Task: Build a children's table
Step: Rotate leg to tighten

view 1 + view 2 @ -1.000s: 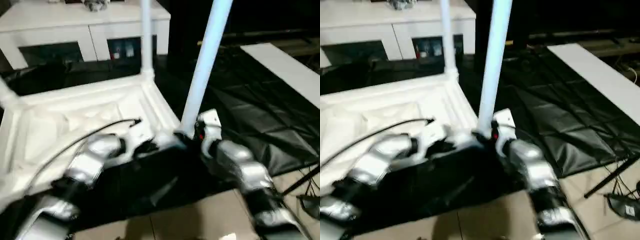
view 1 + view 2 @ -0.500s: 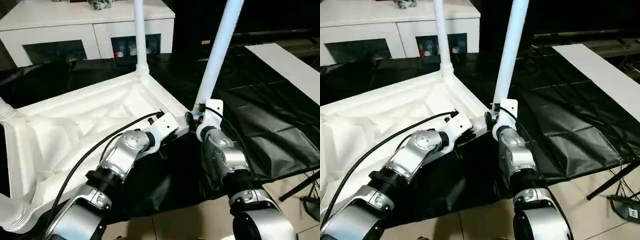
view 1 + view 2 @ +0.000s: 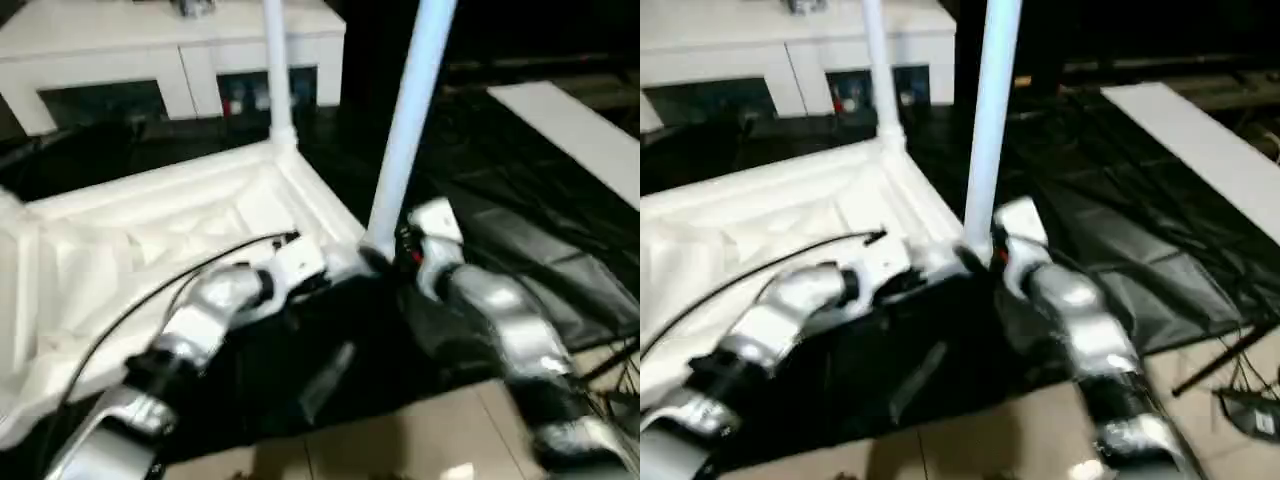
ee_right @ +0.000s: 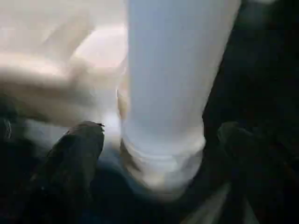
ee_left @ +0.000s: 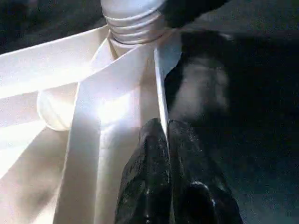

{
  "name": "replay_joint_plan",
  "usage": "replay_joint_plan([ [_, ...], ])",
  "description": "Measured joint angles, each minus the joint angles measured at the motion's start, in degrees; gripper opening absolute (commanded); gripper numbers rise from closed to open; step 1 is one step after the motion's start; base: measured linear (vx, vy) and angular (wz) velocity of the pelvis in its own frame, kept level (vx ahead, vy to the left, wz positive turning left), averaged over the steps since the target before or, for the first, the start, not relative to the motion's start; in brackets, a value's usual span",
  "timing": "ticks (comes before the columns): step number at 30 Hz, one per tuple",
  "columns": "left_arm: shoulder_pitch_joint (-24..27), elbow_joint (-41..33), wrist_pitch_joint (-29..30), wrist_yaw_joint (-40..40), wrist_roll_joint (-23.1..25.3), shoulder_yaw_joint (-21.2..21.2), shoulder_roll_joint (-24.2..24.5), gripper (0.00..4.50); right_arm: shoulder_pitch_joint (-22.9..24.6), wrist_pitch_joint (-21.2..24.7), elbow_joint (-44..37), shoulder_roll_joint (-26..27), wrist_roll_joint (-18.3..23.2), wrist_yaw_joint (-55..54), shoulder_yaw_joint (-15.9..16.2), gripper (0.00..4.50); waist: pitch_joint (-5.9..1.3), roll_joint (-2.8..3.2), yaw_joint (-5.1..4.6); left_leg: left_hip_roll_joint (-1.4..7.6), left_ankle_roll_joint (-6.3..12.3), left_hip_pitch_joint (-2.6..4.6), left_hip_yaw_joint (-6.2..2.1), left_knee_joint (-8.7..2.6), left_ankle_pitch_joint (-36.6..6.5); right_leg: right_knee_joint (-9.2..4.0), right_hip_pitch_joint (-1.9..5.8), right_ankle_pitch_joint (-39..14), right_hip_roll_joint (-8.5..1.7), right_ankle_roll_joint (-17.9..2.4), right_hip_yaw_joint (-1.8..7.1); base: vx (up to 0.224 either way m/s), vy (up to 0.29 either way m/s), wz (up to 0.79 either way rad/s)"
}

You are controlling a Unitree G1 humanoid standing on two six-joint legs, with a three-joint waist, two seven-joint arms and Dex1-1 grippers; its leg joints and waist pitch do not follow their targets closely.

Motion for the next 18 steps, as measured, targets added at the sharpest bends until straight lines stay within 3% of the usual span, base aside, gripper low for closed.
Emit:
replay_joint_plan([
  [3, 1.37, -2.13, -0.42, -6.9, -2.52, -0.16, 2.67, 0.0, 1.63, 0.93, -3.25, -4.22, 0.38, 7.26, 2.89, 4.44, 0.01, 0.01, 0.08, 0.0, 0.0, 0.02, 0.01, -0.03, 0.0, 0.01, -0.01, -0.01, 0.0, 0.0, 0.0, 0.0, 0.0, 0.0],
  [6, 2.2, -3.57, -0.19, -11.83, -4.45, -0.6, 3.75, 0.0, 1.9, 0.93, -4.57, -5.42, 1.47, 11.63, 3.7, 4.44, 0.01, 0.01, 0.52, 0.0, 0.0, 0.02, 0.05, -0.02, 0.01, 0.01, 0.03, 0.0, -0.01, 0.0, 0.07, 0.0, 0.0, 0.0],
  [12, 2.07, -3.74, -0.18, -13.44, -4.98, -1.04, 4.42, 0.0, 1.9, 0.98, -4.7, -5.71, 2.2, 14.09, 3.7, 4.44, 0.01, 0.0, 0.65, 0.0, 0.0, 0.07, 0.29, 0.0, 0.01, 0.07, 0.07, 0.02, -0.02, -0.02, 0.28, 0.0, 0.0, 0.0],
  [18, 1.99, -3.74, -0.27, -14.59, -5.37, -0.99, 4.66, 0.0, 1.9, 1.14, -4.7, -7.2, 2.24, 16.97, 4.25, 3.93, 0.01, -0.01, 0.81, 0.01, 0.01, 0.04, 0.3, -0.01, 0.01, 0.06, 0.06, -0.05, -0.01, 0.07, 0.27, 0.0, 0.0, 0.0],
])
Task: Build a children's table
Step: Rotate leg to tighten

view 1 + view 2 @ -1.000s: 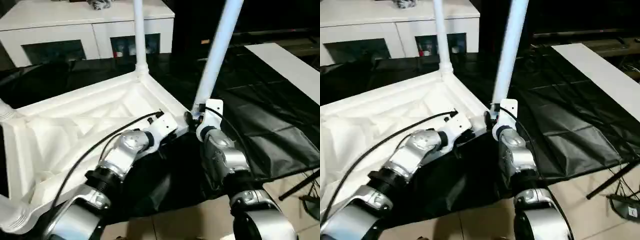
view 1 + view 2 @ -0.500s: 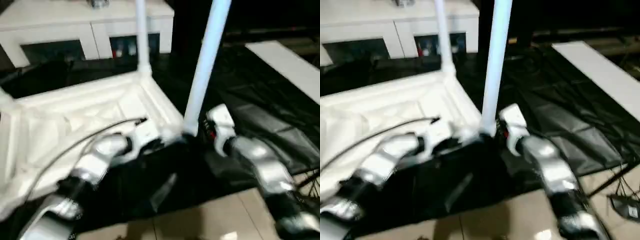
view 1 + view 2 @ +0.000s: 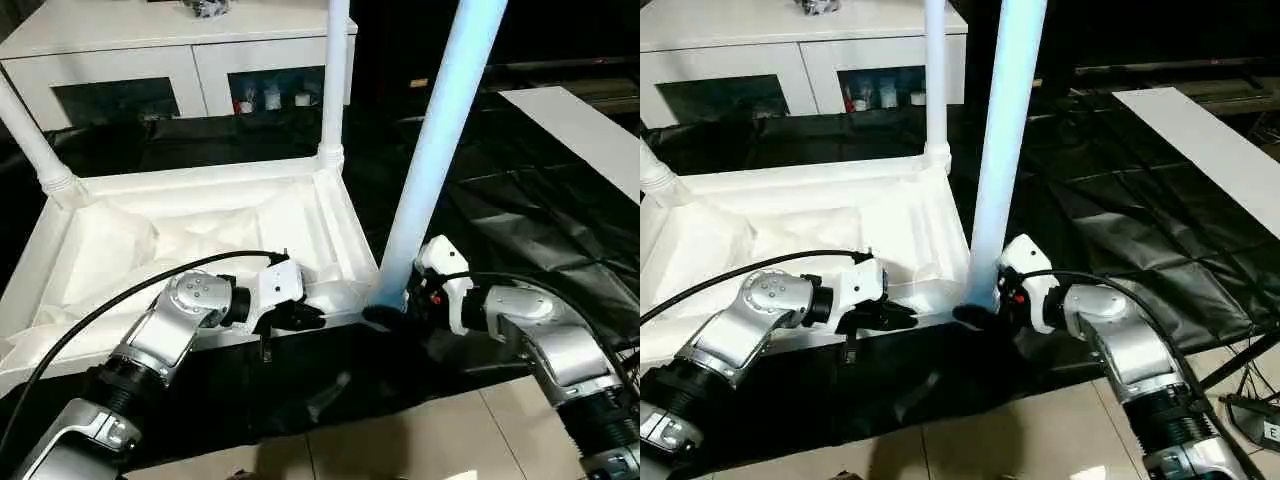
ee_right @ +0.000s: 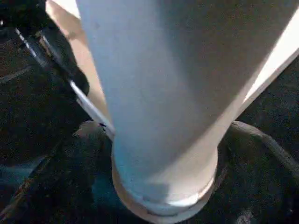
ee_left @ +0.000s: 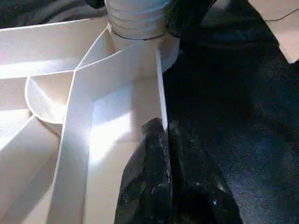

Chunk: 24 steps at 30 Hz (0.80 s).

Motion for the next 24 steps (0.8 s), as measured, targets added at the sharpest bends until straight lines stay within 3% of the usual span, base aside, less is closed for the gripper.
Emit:
replay_joint_plan([
  [3, 0.0, 0.0, -0.01, -0.09, -0.01, -0.02, 0.0, 0.0, 0.0, 0.0, 0.0, -0.01, 0.0, 0.59, 0.01, 3.8, 0.0, 0.0, 0.06, 0.01, 0.0, 0.0, 0.01, 0.0, 0.0, 0.0, -0.01, -0.02, 0.0, 0.0, -0.01, 0.0, 0.0, 0.0],
  [12, 0.0, 0.04, -0.12, -0.46, -0.01, -0.02, 0.1, 0.0, 0.0, -0.01, 0.01, -0.14, 0.0, 1.12, 0.0, 2.88, 0.0, 0.0, 0.24, 0.01, 0.0, 0.02, 0.01, 0.01, 0.0, 0.04, 0.0, -0.01, 0.0, -0.01, 0.0, 0.0, 0.0, 0.0],
  [17, 0.0, 0.05, -0.13, -0.49, 0.1, -0.04, 0.39, 0.0, -0.01, -0.15, 0.47, 0.61, -0.01, 0.83, -0.31, 2.73, -0.01, -0.02, 0.13, 0.02, 0.0, 0.04, 0.01, 0.01, 0.0, 0.05, 0.0, -0.01, 0.0, -0.01, 0.0, 0.0, 0.0, 0.0],
  [20, -0.04, 0.4, 0.56, 1.29, 0.79, 0.46, 0.26, 0.0, -0.96, -0.02, 2.8, 4.65, -0.67, -3.78, -1.11, 2.71, -0.04, -0.07, -0.39, 0.03, -0.01, 0.11, 0.01, 0.01, 0.01, 0.14, 0.02, 0.04, 0.01, -0.09, 0.0, 0.0, 0.0, 0.0],
  [21, -0.77, 1.4, 1.62, 3.42, 1.8, 1.1, -0.48, 0.0, -2.4, 0.32, 5.08, 8.17, -1.53, -8.94, -1.73, 2.7, -0.04, -0.12, -1.08, 0.03, -0.03, 0.14, 0.01, 0.02, 0.02, 0.2, 0.01, 0.12, 0.02, -0.19, -0.01, 0.0, 0.0, 0.0],
  [24, -2.29, 3.83, 4.84, 9.16, 3.26, 2.59, -3.42, 0.0, -5.38, 1.33, 9.94, 15.23, -3.02, -21.29, -4.19, 2.7, -0.05, -0.15, -1.84, 0.03, -0.05, 0.25, -0.02, 0.04, 0.03, 0.14, 0.0, -0.01, 0.02, 0.03, -0.02, 0.0, 0.0, 0.0],
])
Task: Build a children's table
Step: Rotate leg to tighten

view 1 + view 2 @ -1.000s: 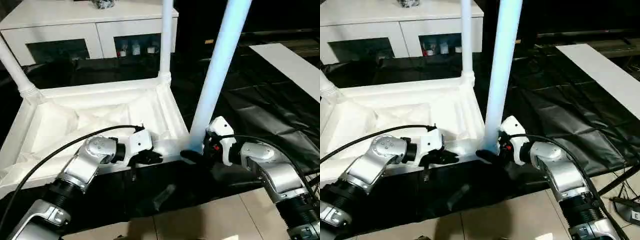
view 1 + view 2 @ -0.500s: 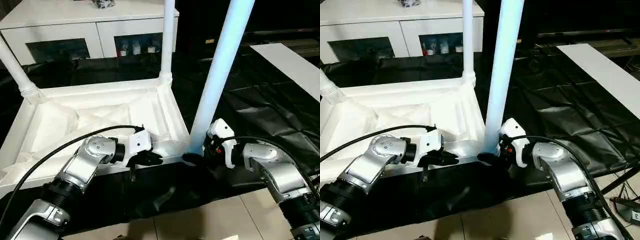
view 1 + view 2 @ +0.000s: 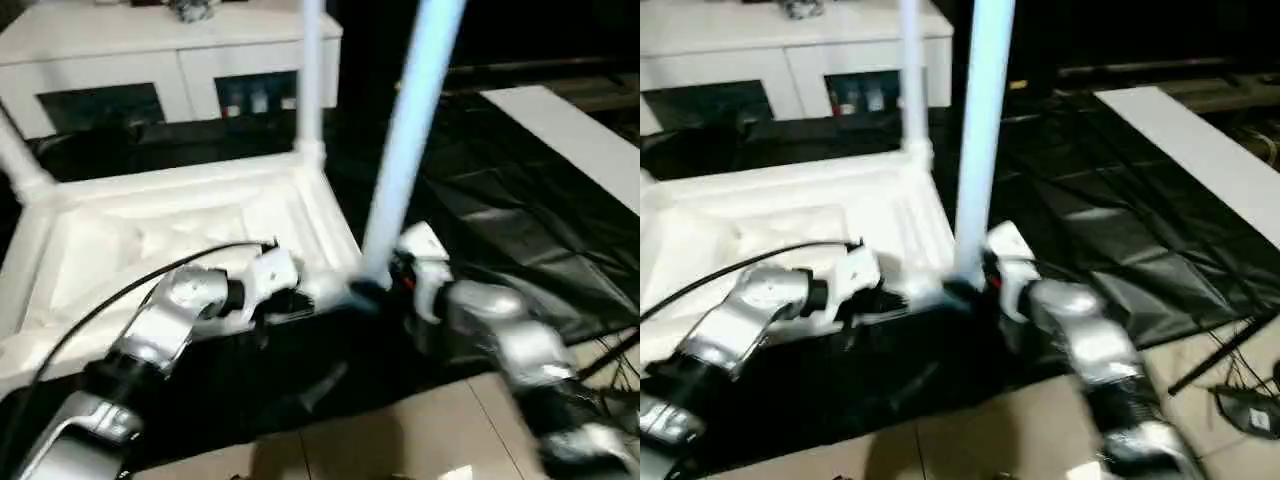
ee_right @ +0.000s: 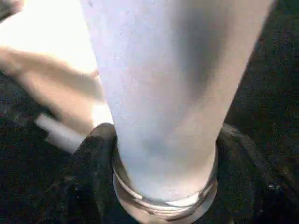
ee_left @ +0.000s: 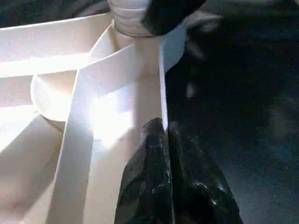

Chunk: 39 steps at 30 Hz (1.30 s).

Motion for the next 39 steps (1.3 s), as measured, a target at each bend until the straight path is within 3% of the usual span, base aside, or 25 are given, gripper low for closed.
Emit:
replay_joint_plan([
  [3, -1.5, 2.03, 2.19, 5.59, 1.3, 0.46, -3.81, 0.0, -3.26, -0.26, 5.23, 5.13, -1.5, -10.78, -2.32, 2.69, -0.06, -0.1, -0.72, -0.04, -0.01, -0.02, -0.01, 0.08, 0.0, -0.1, 0.03, 0.0, -0.01, -0.01, 0.03, 0.0, 0.0, 0.0],
  [9, -4.39, 5.87, 6.23, 17.91, 3.44, 1.13, -12.01, 0.0, -10.01, -4.1, 16.64, 11.85, -2.82, -28.8, -7.22, 2.69, -0.13, -0.21, -0.57, -0.09, 0.0, -0.05, 0.0, 0.1, 0.0, -0.15, 0.14, 0.2, -0.04, -0.34, 0.07, 0.0, 0.0, 0.0],
  [17, -4.85, 6.34, 6.01, 20.0, 4.6, 1.15, -13.05, 0.0, -11.7, -8.88, 21.06, 12.95, -3.33, -28.96, -9.62, 2.69, -0.17, -0.16, -0.63, -0.07, 0.0, -0.13, -0.01, 0.07, 0.0, -0.15, 0.13, 0.23, -0.04, -0.35, 0.04, 0.0, 0.0, 0.0],
  [19, -4.85, 6.3, 5.55, 19.56, 4.6, 1.1, -12.69, 0.0, -11.35, -9.91, 21.04, 12.94, -3.3, -27.98, -9.92, 3.25, -0.15, -0.13, -0.64, -0.07, 0.0, -0.19, -0.01, 0.04, 0.0, -0.14, 0.06, 0.23, -0.04, -0.35, 0.02, 0.0, 0.0, 0.0],
  [22, -4.8, 6.28, 4.12, 18.59, 4.61, 0.85, -11.29, 0.0, -8.81, -10.93, 17.77, 12.91, -2.97, -24.85, -9.38, 3.61, -0.13, -0.1, -0.73, -0.05, 0.0, -0.21, -0.02, -0.07, 0.0, -0.14, -0.01, 0.23, -0.03, -0.34, 0.0, 0.0, 0.0, 0.0],
  [26, -4.11, 4.96, 3.32, 16.48, 4.58, 0.77, -9.74, 0.0, -5.32, -9.83, 12.07, 10.44, -2.47, -20.11, -7.64, 3.94, -0.09, -0.05, -0.64, -0.02, 0.0, -0.29, -0.02, -0.17, 0.0, -0.15, -0.12, 0.17, -0.02, -0.24, -0.04, 0.0, 0.0, 0.0],
  [30, -2.13, 2.54, 0.82, 11.84, 3.25, 0.64, -6.08, 0.0, -0.66, -5.64, 2.68, 3.47, -0.97, -9.29, -4.62, 4.39, -0.07, -0.01, -0.48, 0.01, 0.01, -0.32, -0.02, -0.18, 0.0, -0.16, -0.15, 0.02, 0.01, -0.04, -0.03, 0.0, 0.0, 0.0],
  [33, -0.78, 1.48, -1.87, 6.03, 1.24, 0.51, -3.03, 0.0, 2.72, -4.14, -4.73, -3.5, 1.16, 1.89, -1.82, 4.45, -0.06, 0.0, -0.06, 0.02, 0.06, -0.32, -0.02, -0.18, -0.03, -0.19, -0.14, -0.08, 0.01, -0.01, -0.04, 0.0, 0.0, 0.0],
  [39, 0.37, 0.02, -3.52, -2.43, -0.69, 0.24, 1.95, 0.0, 4.49, -3.93, -7.14, -9.3, 3.47, 12.52, -1.46, 4.45, -0.04, 0.03, 0.73, 0.02, 0.06, -0.21, 0.03, -0.17, -0.04, -0.14, -0.09, -0.06, 0.01, -0.06, 0.0, 0.0, 0.0, 0.0],
])
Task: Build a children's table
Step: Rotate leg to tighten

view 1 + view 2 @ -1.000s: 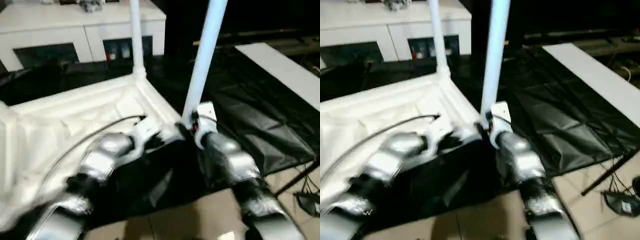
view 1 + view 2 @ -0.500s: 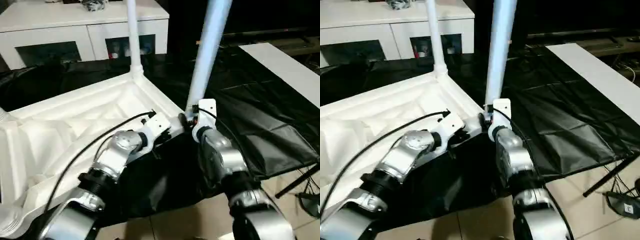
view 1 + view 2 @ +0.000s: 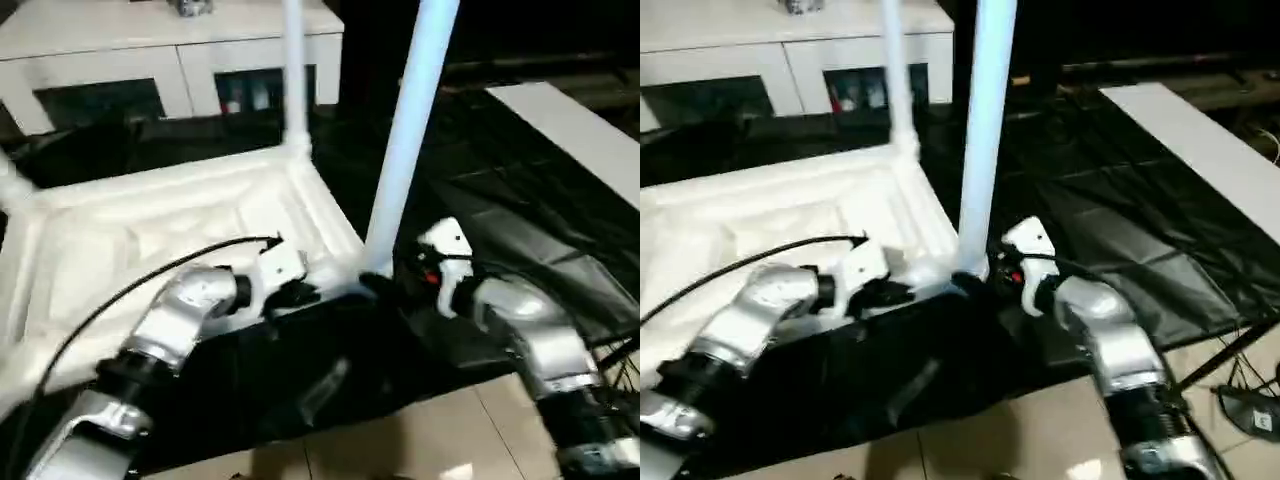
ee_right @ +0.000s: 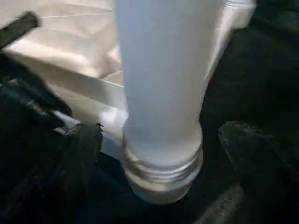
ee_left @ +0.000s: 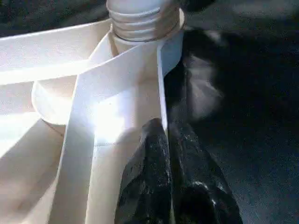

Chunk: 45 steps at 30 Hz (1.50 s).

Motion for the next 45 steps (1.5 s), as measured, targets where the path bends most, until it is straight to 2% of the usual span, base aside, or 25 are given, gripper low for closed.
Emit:
replay_joint_plan([
  [6, 0.06, -0.05, -0.07, -1.03, -0.31, 0.0, 0.82, 0.0, -0.96, -0.47, 1.44, 0.42, 0.3, 2.05, 0.26, 4.45, 0.0, 0.0, -0.04, 0.0, -0.01, 0.03, 0.0, 0.0, 0.01, 0.02, 0.03, 0.04, 0.0, -0.06, 0.01, 0.0, 0.0, 0.0],
  [11, 0.07, -0.25, -0.11, -1.71, -0.44, 0.01, 0.99, 0.0, -2.08, -1.85, 4.72, 1.22, -0.49, 3.4, 2.2, 4.45, 0.0, 0.0, 0.02, 0.0, -0.01, 0.0, 0.01, 0.0, 0.01, -0.01, 0.01, 0.03, 0.0, -0.04, 0.0, 0.0, 0.0, 0.0],
  [12, 0.07, -0.37, -0.06, -1.78, -0.47, 0.01, 1.06, 0.0, -2.66, -2.45, 6.2, 1.61, -0.91, 3.51, 2.42, 4.17, 0.0, -0.01, -0.02, 0.0, -0.01, -0.02, 0.03, 0.01, 0.01, -0.01, -0.01, 0.03, 0.0, -0.04, 0.01, 0.0, 0.0, 0.0],
  [14, 0.08, -0.45, -0.01, -1.89, -0.54, -0.03, 1.08, 0.0, -3.36, -2.78, 7.46, 1.88, -1.15, 3.59, 2.45, 4.17, 0.0, -0.01, 0.03, 0.01, -0.01, -0.03, 0.03, 0.01, 0.01, -0.01, -0.02, 0.03, 0.0, -0.04, 0.01, 0.0, 0.0, 0.0],
  [16, 0.08, -0.45, 0.06, -2.01, -0.74, -0.03, 1.17, 0.0, -3.9, -3.04, 8.06, 1.88, -1.28, 3.72, 2.44, 4.03, 0.0, -0.01, 0.05, 0.02, -0.01, -0.02, 0.04, 0.01, 0.01, -0.01, -0.02, 0.02, 0.0, -0.04, 0.0, 0.0, 0.0, 0.0],
  [17, 0.08, -0.45, 0.1, -2.06, -0.82, -0.03, 1.21, 0.0, -4.06, -3.29, 8.32, 1.88, -1.28, 4.02, 2.44, 3.8, 0.0, -0.01, 0.03, 0.02, -0.01, -0.02, 0.04, 0.01, 0.01, -0.01, -0.02, 0.02, 0.0, -0.04, 0.0, 0.0, 0.0, 0.0],
  [20, 0.08, -0.45, 0.11, -2.12, -0.87, -0.04, 1.24, 0.0, -4.08, -3.5, 9.18, 1.84, -1.26, 4.63, 2.42, 3.7, 0.01, -0.01, 0.04, 0.02, -0.01, -0.02, 0.05, 0.01, 0.01, -0.01, -0.02, 0.02, 0.0, -0.04, 0.0, 0.0, 0.0, 0.0],
  [26, 0.08, -0.45, 0.15, -2.32, -0.89, -0.05, 1.3, 0.0, -4.08, -4.23, 9.19, 0.79, -1.23, 6.04, 2.36, 2.97, 0.01, -0.01, 0.1, 0.02, -0.01, -0.01, 0.06, 0.01, 0.01, 0.0, -0.02, 0.02, 0.0, -0.04, 0.0, 0.0, 0.0, 0.0],
  [30, 0.08, -0.45, 0.15, -2.33, -0.9, -0.08, 1.32, 0.0, -4.08, -4.87, 9.49, 0.58, -1.23, 6.6, 2.3, 2.69, 0.01, -0.01, 0.12, 0.02, -0.01, -0.01, 0.06, 0.01, 0.01, 0.01, -0.02, 0.02, 0.0, -0.04, 0.0, 0.0, 0.0, 0.0],
  [37, 0.08, -0.44, 0.19, -2.32, -0.89, -0.1, 1.48, 0.0, -4.23, -5.51, 10.59, 1.32, -1.38, 6.07, 2.18, 2.61, 0.0, -0.03, 0.01, 0.03, -0.01, 0.02, 0.07, 0.02, 0.01, 0.04, -0.01, 0.03, 0.0, -0.04, 0.01, 0.0, 0.0, 0.0],
  [41, 0.08, -0.14, 1.19, -0.16, -0.48, 0.5, 1.14, 0.0, -4.84, -5.34, 12.2, 4.84, -2.1, 0.69, 1.63, 2.59, -0.05, -0.12, -0.47, 0.06, -0.02, 0.13, 0.07, 0.04, 0.01, 0.13, 0.04, 0.09, 0.03, -0.14, 0.02, 0.0, 0.0, 0.0],
  [43, -0.23, 1.02, 2.3, 2.89, 0.57, 1.57, 0.36, 0.0, -6.04, -5.06, 14.38, 10.77, -3.47, -9.34, 0.4, 2.59, -0.03, -0.2, -1.48, 0.06, -0.06, 0.11, -0.03, 0.04, 0.03, 0.16, 0.04, 0.18, 0.06, -0.27, -0.02, 0.0, 0.0, 0.0],
  [45, -0.58, 1.46, 2.96, 4.65, 1.11, 1.74, -0.49, 0.0, -6.42, -5.04, 15.53, 13.83, -3.83, -16.42, 0.03, 2.59, -0.03, -0.2, -1.86, 0.03, -0.08, 0.16, -0.15, 0.06, 0.03, 0.07, 0.03, 0.09, 0.06, -0.12, -0.06, 0.0, 0.0, 0.0],
])
